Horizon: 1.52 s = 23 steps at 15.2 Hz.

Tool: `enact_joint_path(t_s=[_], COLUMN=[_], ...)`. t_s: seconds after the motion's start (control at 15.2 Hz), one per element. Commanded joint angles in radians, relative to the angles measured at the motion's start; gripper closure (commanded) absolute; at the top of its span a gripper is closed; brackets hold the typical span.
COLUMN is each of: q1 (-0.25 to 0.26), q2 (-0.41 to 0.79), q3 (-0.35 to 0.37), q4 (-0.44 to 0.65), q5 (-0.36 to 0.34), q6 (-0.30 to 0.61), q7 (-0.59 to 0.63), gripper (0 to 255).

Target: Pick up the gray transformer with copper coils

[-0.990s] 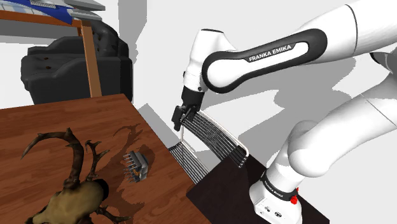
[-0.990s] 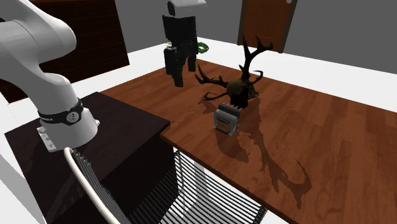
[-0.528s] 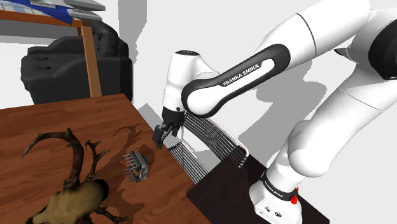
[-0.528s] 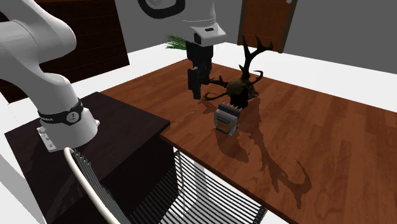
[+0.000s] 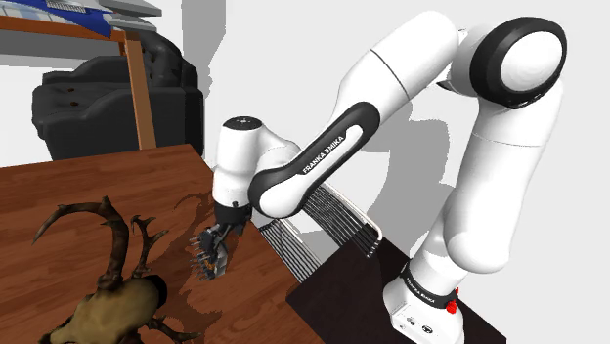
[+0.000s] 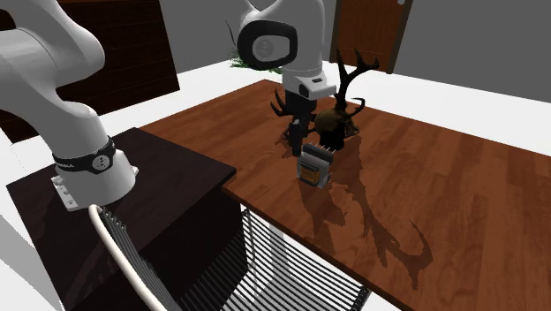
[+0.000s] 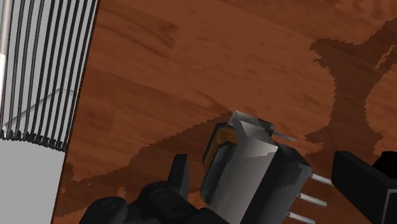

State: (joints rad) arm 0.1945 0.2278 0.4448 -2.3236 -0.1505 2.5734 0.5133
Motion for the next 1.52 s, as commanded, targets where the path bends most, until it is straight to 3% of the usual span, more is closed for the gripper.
enact_joint_path(t_s=[0.0,0.59,0.66,1.19,1.45], q1=[0.022,0.057,0.058,0.06,0.041], q2=[0.042,0.136,0.14,0.143,0.099], q3=[-0.011,-0.059,-0.06,-0.061,-0.038], q4=[0.028,0.032,0.035,0.039,0.029], q5=[-0.037,-0.114,-0.115,-0.117,-0.084], q6=[0.008,0.091,0.091,0.09,0.059], q7=[0.034,0.088,0.088,0.09,0.067], gripper=[0,0,255,255,255])
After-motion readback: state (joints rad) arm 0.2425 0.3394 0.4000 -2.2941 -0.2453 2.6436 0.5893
